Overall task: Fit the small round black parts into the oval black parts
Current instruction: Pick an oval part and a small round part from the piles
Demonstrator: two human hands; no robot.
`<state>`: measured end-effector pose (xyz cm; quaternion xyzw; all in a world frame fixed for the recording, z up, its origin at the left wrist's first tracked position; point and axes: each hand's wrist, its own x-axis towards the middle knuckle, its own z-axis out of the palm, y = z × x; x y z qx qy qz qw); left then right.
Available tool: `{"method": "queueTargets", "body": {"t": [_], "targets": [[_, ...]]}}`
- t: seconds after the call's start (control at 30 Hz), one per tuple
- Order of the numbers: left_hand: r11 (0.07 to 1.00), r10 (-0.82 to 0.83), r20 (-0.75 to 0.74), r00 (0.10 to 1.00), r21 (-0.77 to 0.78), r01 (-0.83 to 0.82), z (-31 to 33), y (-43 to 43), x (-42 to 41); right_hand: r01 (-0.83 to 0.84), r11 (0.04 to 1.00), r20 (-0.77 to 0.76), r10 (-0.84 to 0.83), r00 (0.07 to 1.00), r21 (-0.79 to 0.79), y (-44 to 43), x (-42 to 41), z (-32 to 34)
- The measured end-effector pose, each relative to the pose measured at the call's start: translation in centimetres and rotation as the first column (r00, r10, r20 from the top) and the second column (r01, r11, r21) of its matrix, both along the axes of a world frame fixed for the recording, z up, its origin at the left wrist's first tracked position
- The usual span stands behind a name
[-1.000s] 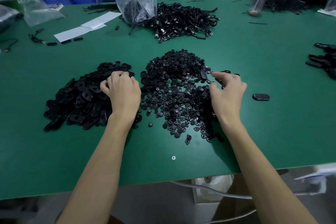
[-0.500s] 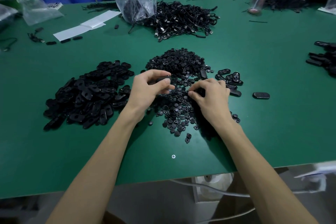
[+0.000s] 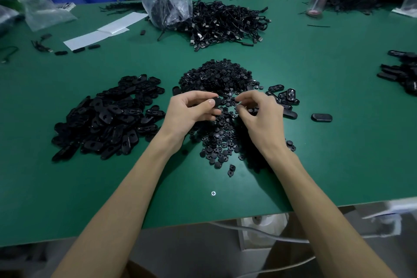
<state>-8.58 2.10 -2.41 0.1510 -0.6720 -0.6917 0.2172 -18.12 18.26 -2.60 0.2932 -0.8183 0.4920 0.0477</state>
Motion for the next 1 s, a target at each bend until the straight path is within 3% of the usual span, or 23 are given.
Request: {"method": "queueTargets", "body": {"t": [0.43,0.6,0.83,1.0], "targets": [[0.996,-0.060,-0.017,0.998,-0.072,0.059,-0.25,0.03,-0.05,0.020,0.999,-0.004,-0.020,1.000,0.049,0.12,0.00,-0.08],[0.987,-0.084,0.051,0.995,-0.135,0.091,-0.32,0.03,0.03,0.005,0.998,-0.003,-0.005,1.000,-0.058,0.06,0.13,0.10],[0.982,-0.118,0.036,0.992,-0.148,0.122,-0.06,0.26,0.20,-0.067,0.991,0.011,0.069,0.998,-0.118,0.11,0.26,0.07],[0.984,-0.109,0.007,0.994,-0.143,0.109,-0.11,0.47,0.01,-0.126,0.930,0.190,0.201,0.961,-0.345,0.21,0.02,0.23]]}}
